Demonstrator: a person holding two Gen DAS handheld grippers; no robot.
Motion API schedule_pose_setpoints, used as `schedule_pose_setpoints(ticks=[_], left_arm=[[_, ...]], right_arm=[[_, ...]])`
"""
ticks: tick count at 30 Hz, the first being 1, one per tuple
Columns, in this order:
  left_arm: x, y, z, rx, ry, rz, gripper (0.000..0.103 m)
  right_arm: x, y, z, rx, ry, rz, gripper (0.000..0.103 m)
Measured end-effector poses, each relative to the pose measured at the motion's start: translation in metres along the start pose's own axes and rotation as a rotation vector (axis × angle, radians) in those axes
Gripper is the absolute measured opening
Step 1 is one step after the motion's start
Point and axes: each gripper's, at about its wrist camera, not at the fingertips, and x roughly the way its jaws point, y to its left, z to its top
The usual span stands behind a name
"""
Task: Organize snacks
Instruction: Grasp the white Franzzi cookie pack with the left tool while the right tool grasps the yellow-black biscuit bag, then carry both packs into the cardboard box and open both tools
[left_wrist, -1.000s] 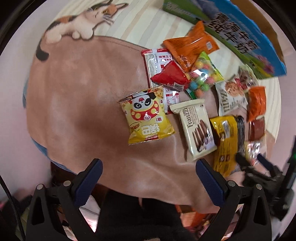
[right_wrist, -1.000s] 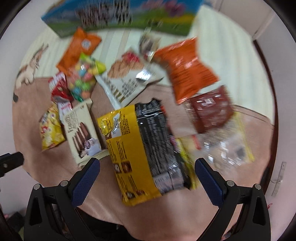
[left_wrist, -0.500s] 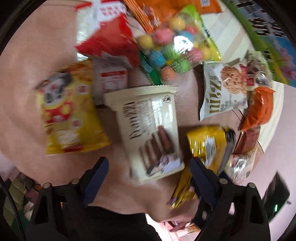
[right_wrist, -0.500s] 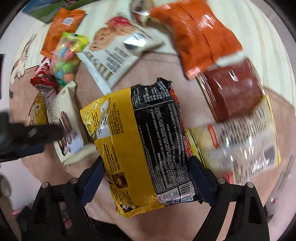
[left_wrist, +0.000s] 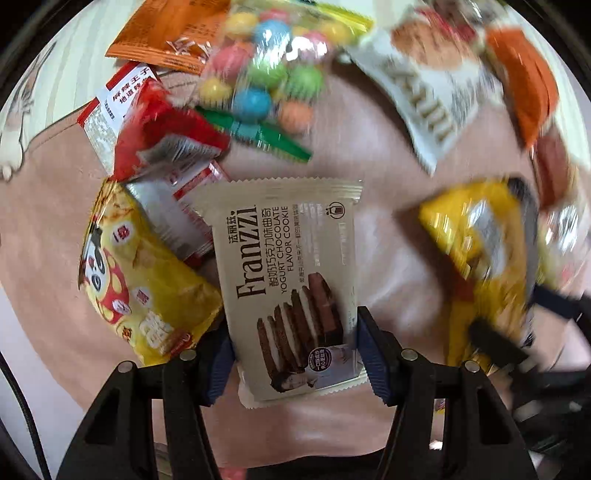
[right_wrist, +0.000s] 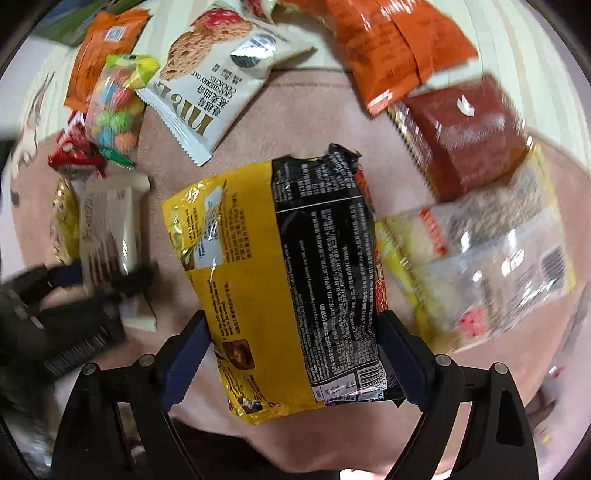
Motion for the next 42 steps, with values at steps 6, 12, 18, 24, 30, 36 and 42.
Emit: schedule_pose_setpoints(ticks=[6, 12, 18, 24, 30, 36, 42], left_arm=[[0.011, 0.026, 0.008, -0.1, 0.026, -0.107, 0.06], [0.019, 0.037, 0.023, -0.132, -0.002, -0.143, 0.06], [0.017, 0.0, 0.036, -0.027, -0.072, -0.059, 0.057], [-0.014, -0.012, 0.029, 0.052, -0.113, -0.087, 0.056], [-0.099, 0.002, 0.024, 0.099, -0.24, -0.16, 0.056], [-0.207, 0.061, 0.071, 0.1, -0.404, -0.245, 0.056], [-0.282, 0.076, 0.139, 0.09, -0.517, -0.234, 0.056]], right_arm=[[0.022, -0.012, 0.018, 0.097, 0.033, 0.087, 0.098], [0.053, 0.007, 0.031, 0.09, 0.027, 0.026, 0.098], [0.065, 0.039, 0.034, 0.133, 0.01, -0.033, 0.089], [0.054, 0.048, 0.032, 0.23, -0.028, -0.004, 0.088], [0.011, 0.069, 0.04, 0.29, -0.149, 0.123, 0.088], [-0.049, 0.094, 0.054, 0.271, -0.292, 0.226, 0.088], [-0.106, 0.098, 0.033, 0.198, -0.406, 0.295, 0.088]])
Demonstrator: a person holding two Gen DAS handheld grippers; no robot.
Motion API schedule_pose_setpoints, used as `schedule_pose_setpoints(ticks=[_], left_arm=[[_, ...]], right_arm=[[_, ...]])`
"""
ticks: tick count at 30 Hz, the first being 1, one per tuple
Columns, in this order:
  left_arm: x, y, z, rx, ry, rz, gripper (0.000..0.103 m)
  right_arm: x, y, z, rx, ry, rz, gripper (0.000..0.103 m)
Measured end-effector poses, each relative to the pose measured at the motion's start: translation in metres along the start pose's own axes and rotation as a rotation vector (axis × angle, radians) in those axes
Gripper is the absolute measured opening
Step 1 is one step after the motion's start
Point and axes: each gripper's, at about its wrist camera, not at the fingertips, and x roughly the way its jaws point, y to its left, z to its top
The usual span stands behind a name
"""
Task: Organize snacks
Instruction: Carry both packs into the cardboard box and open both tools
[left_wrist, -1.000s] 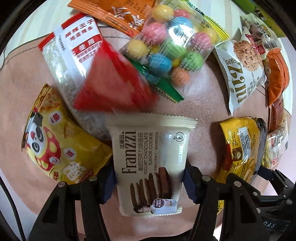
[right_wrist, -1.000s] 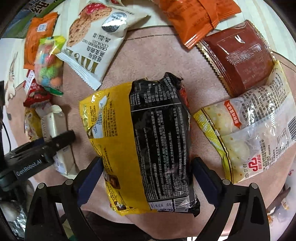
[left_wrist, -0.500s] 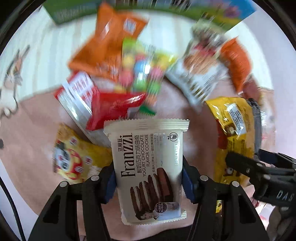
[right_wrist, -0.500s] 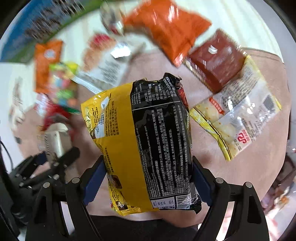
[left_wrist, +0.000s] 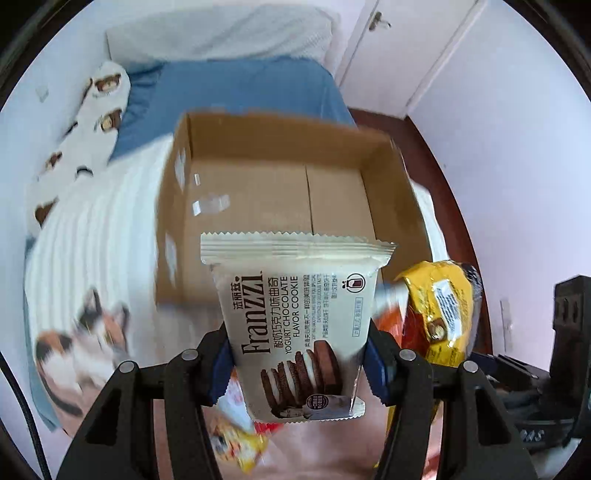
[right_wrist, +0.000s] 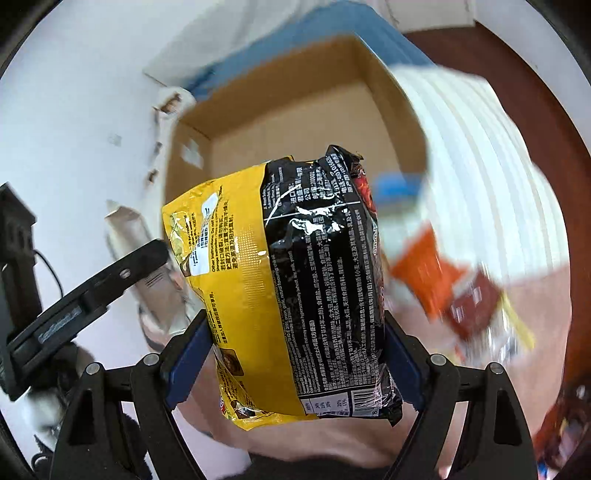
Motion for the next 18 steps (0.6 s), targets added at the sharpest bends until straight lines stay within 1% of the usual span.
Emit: schedule_pose_setpoints(ticks=[3, 5, 7, 8, 11, 15, 16, 17, 18], left_arm=[[0.003, 0.006, 0.046, 0.013, -0.015, 0.036, 0.056], [0.019, 0.012, 0.067, 0.014, -0.007, 0.046, 0.056], [0.04, 0.019, 0.087, -0.002, 0.023, 0.044, 0.056], [0.049, 0.022, 0.093, -0.011, 0.035, 0.04, 0.056], [0.087, 0.036, 0.116, -0.038, 0.091, 0.035, 0.056], [0.125, 0.049, 0.135, -0.068, 0.152, 0.025, 0.056], [0.134, 0.051, 0.138, -0.074, 0.168, 0.02, 0.056], [0.142, 0.053, 0.141, -0.081, 0.181, 0.018, 0.056], [0.149, 0.055, 0.144, -0.083, 0.191, 0.017, 0.056]], right_arm=[[-0.012, 0.002, 0.008, -0.035, -0.045, -0.011, 0.088], [-0.015, 0.002, 0.017, -0.053, -0.055, -0.028, 0.088], [-0.011, 0.002, 0.025, -0.059, -0.048, -0.045, 0.088], [-0.001, 0.0, 0.027, -0.061, -0.041, -0.053, 0.088], [0.01, -0.001, 0.027, -0.068, -0.012, -0.089, 0.088], [0.04, -0.002, 0.028, -0.06, 0.029, -0.128, 0.088], [0.04, -0.005, 0.022, -0.056, 0.039, -0.132, 0.088], [0.051, -0.009, 0.019, -0.051, 0.049, -0.136, 0.088], [0.057, -0.016, 0.007, -0.048, 0.056, -0.143, 0.088]])
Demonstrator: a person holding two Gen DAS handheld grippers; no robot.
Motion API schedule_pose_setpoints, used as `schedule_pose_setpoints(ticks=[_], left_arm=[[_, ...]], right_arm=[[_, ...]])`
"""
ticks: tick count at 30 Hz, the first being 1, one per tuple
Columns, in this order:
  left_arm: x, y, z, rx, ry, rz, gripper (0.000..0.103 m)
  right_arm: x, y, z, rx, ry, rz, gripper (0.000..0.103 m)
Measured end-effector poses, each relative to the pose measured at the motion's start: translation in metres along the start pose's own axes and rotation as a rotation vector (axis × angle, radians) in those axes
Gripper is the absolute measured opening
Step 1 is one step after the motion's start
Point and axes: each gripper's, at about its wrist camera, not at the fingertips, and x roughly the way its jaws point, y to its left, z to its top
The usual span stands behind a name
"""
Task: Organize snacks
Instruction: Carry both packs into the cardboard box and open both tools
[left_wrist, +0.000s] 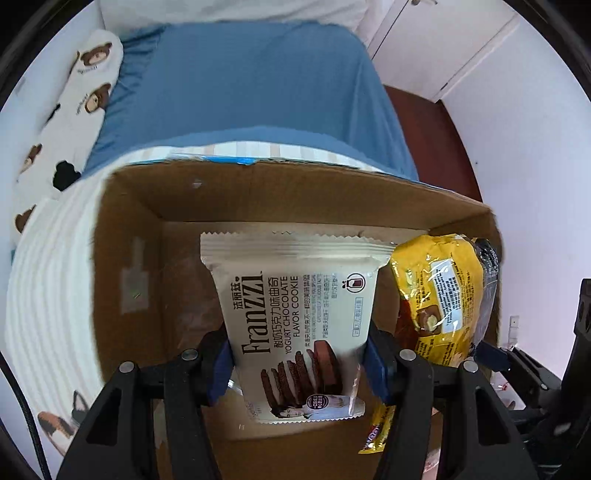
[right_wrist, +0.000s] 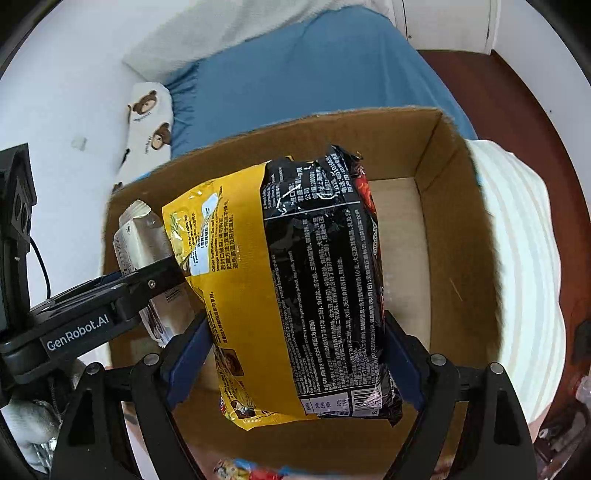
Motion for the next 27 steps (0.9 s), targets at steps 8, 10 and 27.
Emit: schedule_pose_setpoints(ticks=[8, 10, 27], left_arm=[[0.041, 0.002, 0.017, 0.01, 0.077, 0.052, 0.058], [0.046, 0.002, 0.017, 0.013, 0.085, 0.046, 0.058], [-0.014, -0.007, -0.027, 0.041, -0.115, 0.077, 0.088]], right_arm=[[0.066, -0.014, 0.018, 0.028, 0.085, -0.003, 0.089], [0.079, -0.02, 0.025, 0.025, 0.116, -0.013, 0.092], [0.017, 0.009, -0.003, -0.089, -0.034, -0.106, 0.099]])
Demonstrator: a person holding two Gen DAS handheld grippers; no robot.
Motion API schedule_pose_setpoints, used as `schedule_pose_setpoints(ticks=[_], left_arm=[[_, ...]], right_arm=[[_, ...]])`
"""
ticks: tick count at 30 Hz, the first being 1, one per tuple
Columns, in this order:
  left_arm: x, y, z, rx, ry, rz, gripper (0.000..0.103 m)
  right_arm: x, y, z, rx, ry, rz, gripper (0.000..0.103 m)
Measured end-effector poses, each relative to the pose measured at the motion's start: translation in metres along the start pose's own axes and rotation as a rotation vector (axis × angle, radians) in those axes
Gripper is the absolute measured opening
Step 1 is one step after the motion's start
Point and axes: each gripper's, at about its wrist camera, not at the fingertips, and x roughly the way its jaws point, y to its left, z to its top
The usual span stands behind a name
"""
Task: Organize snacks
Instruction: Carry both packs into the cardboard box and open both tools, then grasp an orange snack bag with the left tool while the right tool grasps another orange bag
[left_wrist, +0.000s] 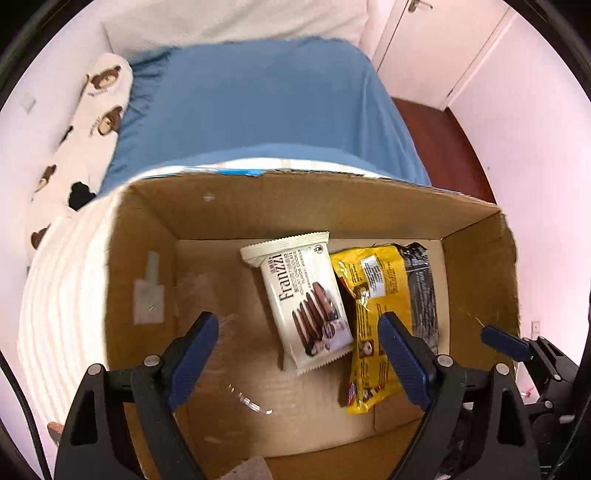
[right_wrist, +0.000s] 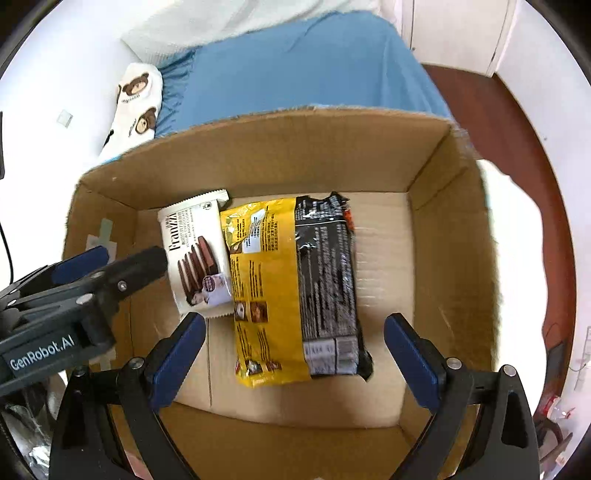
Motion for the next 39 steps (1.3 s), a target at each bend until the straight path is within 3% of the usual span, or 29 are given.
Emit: schedule_pose_setpoints(ticks=[10, 20, 29, 35, 39], left_arm=[[-0.087, -0.018, -0.06, 0.016, -0.16, 0.013, 0.088], [-0.146, -0.028, -0.11, 0.013, -0.227, -0.017, 0.088], [-0.164, -0.023, -0.157, -0.004, -0.236, -0.005, 0.088], [-0.141, -0.007, -0.193, -0.048, -0.166, 0.024, 0.088], [-0.107, 0.004, -0.225, -0.044, -0.094, 0.106, 0.088]], right_arm=[[-0.1, -0.006, -0.08, -0.037, -0.184, -0.051, 0.099], [-0.165, -0.008, -0.146, -0.005, -0.287, -0.01, 0.099], [-0.177, -0.013, -0.197, 0.023, -0.266, 0.035, 0.099], [-0.16, -0.026, -0.228, 0.102, -0.182, 0.071, 0.099], [-0.136, -0.053, -0.252, 0.176, -0.115, 0.047, 0.099]])
